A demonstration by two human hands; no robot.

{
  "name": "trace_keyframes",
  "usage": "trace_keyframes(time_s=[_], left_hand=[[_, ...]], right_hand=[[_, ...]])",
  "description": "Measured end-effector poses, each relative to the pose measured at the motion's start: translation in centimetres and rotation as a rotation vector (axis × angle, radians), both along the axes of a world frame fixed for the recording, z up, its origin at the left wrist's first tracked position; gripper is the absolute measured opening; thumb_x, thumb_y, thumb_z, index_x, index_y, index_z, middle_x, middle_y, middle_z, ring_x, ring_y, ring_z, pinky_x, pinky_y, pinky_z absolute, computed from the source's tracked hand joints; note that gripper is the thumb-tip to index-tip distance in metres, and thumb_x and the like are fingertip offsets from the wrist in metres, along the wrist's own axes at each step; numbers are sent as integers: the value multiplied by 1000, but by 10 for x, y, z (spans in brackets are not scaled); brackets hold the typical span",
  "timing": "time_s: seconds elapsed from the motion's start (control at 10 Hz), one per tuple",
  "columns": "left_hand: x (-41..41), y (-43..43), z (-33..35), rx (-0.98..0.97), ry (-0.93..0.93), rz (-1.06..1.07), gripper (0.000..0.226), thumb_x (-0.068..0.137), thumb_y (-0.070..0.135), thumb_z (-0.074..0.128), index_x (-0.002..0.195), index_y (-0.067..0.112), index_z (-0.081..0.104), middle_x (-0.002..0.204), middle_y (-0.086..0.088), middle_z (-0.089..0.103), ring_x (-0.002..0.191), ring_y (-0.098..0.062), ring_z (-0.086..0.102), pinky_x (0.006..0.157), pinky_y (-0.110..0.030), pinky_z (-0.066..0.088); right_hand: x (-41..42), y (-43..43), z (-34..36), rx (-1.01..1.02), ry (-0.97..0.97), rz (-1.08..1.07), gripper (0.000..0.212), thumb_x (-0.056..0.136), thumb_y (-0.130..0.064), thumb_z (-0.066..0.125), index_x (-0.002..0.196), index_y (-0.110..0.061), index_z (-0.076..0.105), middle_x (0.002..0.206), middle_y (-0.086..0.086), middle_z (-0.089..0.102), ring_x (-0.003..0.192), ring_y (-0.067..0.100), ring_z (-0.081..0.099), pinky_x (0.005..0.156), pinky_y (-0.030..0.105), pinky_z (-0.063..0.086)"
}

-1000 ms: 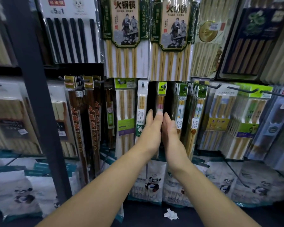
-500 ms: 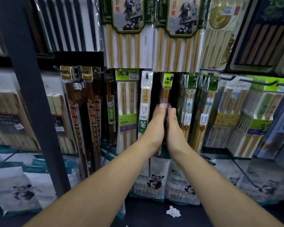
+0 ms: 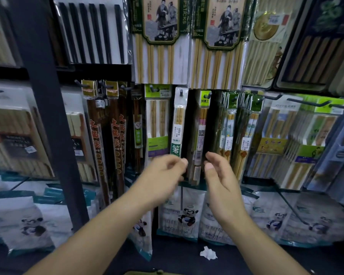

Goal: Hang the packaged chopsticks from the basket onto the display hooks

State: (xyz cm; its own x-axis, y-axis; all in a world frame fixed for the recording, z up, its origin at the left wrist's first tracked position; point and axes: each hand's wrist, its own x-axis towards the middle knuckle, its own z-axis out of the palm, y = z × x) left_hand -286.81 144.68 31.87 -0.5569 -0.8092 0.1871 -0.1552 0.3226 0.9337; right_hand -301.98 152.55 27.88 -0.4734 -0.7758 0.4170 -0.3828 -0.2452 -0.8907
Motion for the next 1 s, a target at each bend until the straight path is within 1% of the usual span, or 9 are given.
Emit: trace_keyframes(time_s=[0.1,0.2,0.3,0.4,0.5,0.6,0.7,0.9,1.0], left_hand=[[8,-21,18,-204,81,216,25,99,46,59,89,25,66,85,3,72,76,-4,68,73,-25,54],[-1,-41,34,-321,171,255,23,99,47,60,105,25,59,102,8,64,91,2,60,83,-22,49],[-20,-51,41,-194,229,51,35,105,43,50,136,28,45,129,17,53,117,13,52,98,-10,40],[-31,-50,37,-7,265,-81,49,107,50,34,153,32,30,148,22,38,121,23,35,100,-5,25],[-36,-47,25,149,322,-81,64,107,55,28,162,23,25,165,13,22,147,2,21,123,-27,13],[-41,-45,14,258,396,-80,65,106,57,30,161,23,29,168,5,26,153,-7,23,129,-40,13],[-43,-45,9,253,408,-84,65,106,58,31,162,26,26,168,7,26,150,-3,24,127,-34,14],[-38,-48,-6,106,346,-76,58,107,51,39,160,31,26,159,19,33,131,14,31,94,-3,26],[-25,-44,-13,3,318,-13,44,106,40,49,148,36,37,132,33,47,110,31,46,90,2,36]], right_hand=[[7,-10,13,-6,30,-15,28,104,-32,54,132,-38,54,119,-28,60,113,-13,55,95,19,48],[15,-30,22,79,66,76,51,102,-37,56,151,-35,39,151,-14,46,139,2,43,116,36,38],[23,-50,27,149,112,136,71,102,-57,45,162,-37,11,168,-16,15,151,2,15,125,38,20],[28,-65,31,107,50,176,84,90,-79,25,161,-40,1,164,-26,5,141,-13,7,120,26,10],[32,-80,30,56,-3,191,79,91,-76,17,160,-42,1,160,-30,7,143,-14,6,121,26,6],[36,-89,27,23,-47,190,74,96,-68,18,162,-39,7,167,-21,10,131,-30,16,116,12,12],[34,-91,26,12,-86,200,74,94,-70,20,161,-42,11,167,-21,17,137,-20,20,115,16,14],[33,-74,12,67,1,212,75,95,-70,19,162,-39,4,156,-33,10,119,-42,12,100,1,12],[29,-49,5,89,0,193,67,99,-63,31,160,-41,13,154,-31,20,137,-21,19,108,10,17]])
